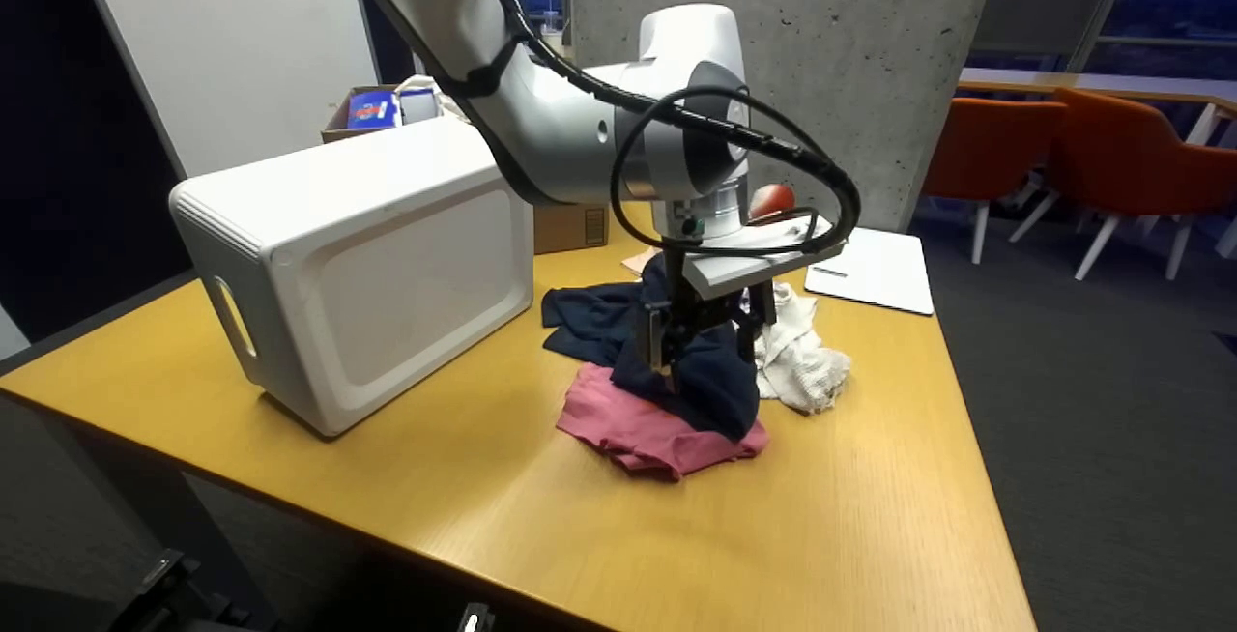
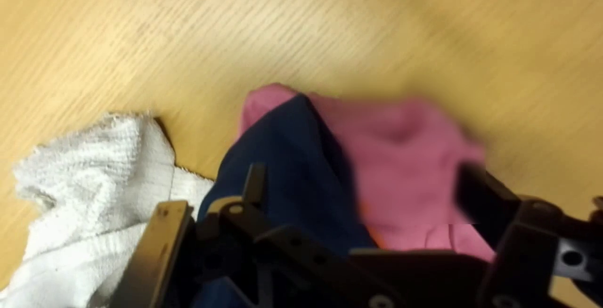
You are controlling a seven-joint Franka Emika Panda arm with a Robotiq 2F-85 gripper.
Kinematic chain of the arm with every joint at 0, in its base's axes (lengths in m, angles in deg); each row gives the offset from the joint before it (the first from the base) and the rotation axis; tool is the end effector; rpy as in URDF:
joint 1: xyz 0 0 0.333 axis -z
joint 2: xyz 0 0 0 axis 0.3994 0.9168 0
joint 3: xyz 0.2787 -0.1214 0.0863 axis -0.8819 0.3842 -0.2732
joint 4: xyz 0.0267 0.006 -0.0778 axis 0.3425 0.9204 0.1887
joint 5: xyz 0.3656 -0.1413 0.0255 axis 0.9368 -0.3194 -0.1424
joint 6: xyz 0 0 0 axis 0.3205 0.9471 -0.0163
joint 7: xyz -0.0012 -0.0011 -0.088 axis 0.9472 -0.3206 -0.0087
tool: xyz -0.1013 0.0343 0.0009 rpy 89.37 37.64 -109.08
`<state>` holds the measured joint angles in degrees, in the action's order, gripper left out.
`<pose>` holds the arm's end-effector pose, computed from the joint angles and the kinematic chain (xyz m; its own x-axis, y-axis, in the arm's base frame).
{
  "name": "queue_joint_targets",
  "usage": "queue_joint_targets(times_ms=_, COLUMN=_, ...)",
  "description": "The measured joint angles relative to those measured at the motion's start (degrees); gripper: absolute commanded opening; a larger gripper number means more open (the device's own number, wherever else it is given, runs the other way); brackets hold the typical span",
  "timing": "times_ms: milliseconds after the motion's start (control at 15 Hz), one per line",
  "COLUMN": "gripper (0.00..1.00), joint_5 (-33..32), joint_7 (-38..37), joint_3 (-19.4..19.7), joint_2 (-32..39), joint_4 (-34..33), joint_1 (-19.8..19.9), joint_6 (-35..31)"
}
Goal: Put the dark blue and pink clothes on the white basket
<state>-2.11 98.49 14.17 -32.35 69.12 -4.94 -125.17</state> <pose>0.6365 -0.2509 0.1883 0.7981 0.5712 -0.1916 0.5940 -0.7992 0.0916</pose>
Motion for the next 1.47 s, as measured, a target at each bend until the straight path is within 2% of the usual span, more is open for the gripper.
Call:
queue_joint_targets(times_ms=267, gripper=1.0, joint_5=-4.06, joint_7=-1.56, joint_3=2.92, joint_2=1.48, joint_4=0.61, joint_1=-1.05, joint_6=-5.45)
queue_joint_targets(times_ms=600, gripper=1.0, joint_5=-6.06, joint_7=-4.95, joint_3=4.17, joint_2=4.24, joint_4=0.61, joint_1=-2.05, joint_6=-14.44)
queue_joint_targets(times_ms=667, gripper=0.75, joint_5=-6.09, joint_7=-5.39, joint_3=4.29, joint_2=4.85, joint_4=0.6, joint_1=-2.2, joint_6=-15.87)
queue_joint_targets(times_ms=733, gripper=0.74, joint_5=-6.12, joint_7=-5.87, joint_3=4.42, joint_2=5.43, joint_4=0.6, joint_1=-2.38, joint_6=-17.09)
queue_joint_targets(times_ms=800, gripper=0.68, joint_5=-6.13, joint_7=-6.4, joint_3=4.52, joint_2=5.96, joint_4=0.58, joint_1=-2.52, joint_6=-18.34)
queue_joint_targets(times_ms=867, gripper=0.58, joint_5=-6.14, joint_7=-6.88, joint_3=4.59, joint_2=6.41, joint_4=0.58, joint_1=-2.62, joint_6=-19.51)
queue_joint_targets(times_ms=1333, gripper=0.07, joint_5=-6.14, joint_7=-9.15, joint_3=5.02, joint_2=6.85, joint_4=0.6, joint_1=-2.72, joint_6=-22.88)
queue_joint_targets(times_ms=1400, gripper=0.01, joint_5=-6.14, joint_7=-9.45, joint_3=5.18, joint_2=6.84, joint_4=0.59, joint_1=-2.79, joint_6=-23.2)
queue_joint_targets(times_ms=1467, gripper=0.0, joint_5=-6.14, joint_7=-9.74, joint_3=5.39, joint_2=6.8, joint_4=0.59, joint_1=-2.89, joint_6=-23.5)
